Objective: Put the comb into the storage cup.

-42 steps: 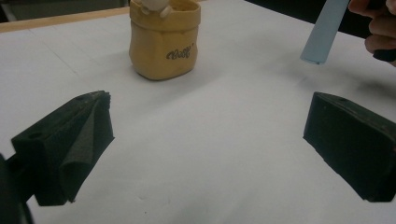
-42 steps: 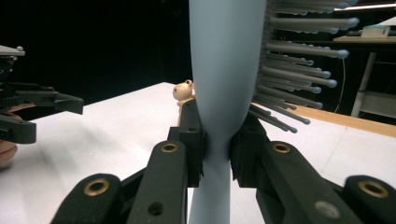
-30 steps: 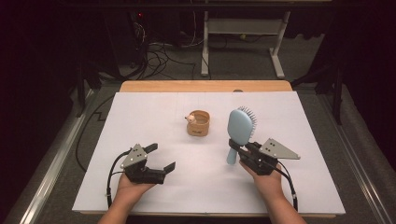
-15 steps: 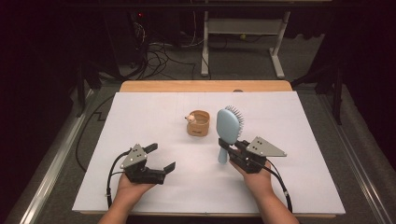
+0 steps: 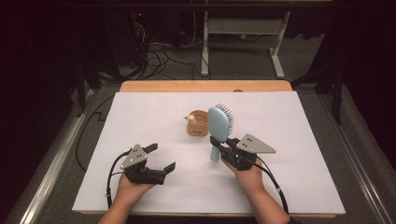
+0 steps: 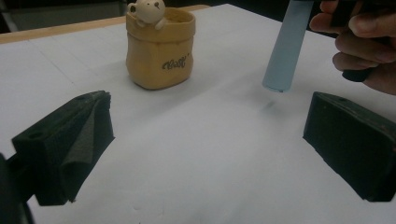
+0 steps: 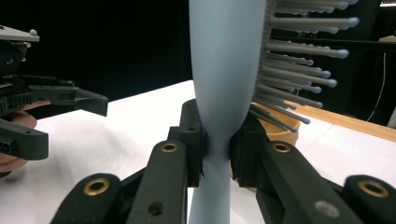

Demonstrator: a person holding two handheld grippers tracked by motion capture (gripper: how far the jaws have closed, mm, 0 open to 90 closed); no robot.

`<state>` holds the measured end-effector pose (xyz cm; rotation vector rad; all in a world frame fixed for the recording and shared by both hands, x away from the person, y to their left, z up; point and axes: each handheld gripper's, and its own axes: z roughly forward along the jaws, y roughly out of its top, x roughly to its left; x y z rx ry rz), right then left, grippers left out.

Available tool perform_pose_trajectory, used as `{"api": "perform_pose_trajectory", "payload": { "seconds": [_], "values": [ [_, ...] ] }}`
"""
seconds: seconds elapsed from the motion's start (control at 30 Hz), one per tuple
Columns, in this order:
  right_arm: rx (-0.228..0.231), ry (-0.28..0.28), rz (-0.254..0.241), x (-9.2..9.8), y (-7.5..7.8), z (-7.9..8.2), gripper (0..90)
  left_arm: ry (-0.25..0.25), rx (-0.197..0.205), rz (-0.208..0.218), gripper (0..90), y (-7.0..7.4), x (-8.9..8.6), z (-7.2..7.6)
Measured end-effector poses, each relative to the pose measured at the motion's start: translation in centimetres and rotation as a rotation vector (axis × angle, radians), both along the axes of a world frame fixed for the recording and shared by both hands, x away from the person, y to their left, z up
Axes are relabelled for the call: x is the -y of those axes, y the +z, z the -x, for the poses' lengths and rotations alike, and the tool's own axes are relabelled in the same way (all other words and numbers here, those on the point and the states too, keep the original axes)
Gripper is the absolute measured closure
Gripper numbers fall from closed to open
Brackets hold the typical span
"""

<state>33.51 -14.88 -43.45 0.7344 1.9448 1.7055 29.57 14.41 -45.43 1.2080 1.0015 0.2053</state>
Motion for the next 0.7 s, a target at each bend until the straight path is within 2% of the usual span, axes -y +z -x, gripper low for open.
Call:
{"api": "perform_pose_trajectory", "payload": {
  "seconds": [0.43,0.7],
  "values": [
    [0.002,0.0,0.003,-0.8,-0.1,-0.4,78.4,0.004,0.003,0.008,2.7,0.1,0.2,0.0],
    [0.011,0.008,-0.002,-1.4,-0.1,-0.3,78.4,-0.002,0.013,0.019,1.1,1.2,0.7,0.1]
  ]
}}
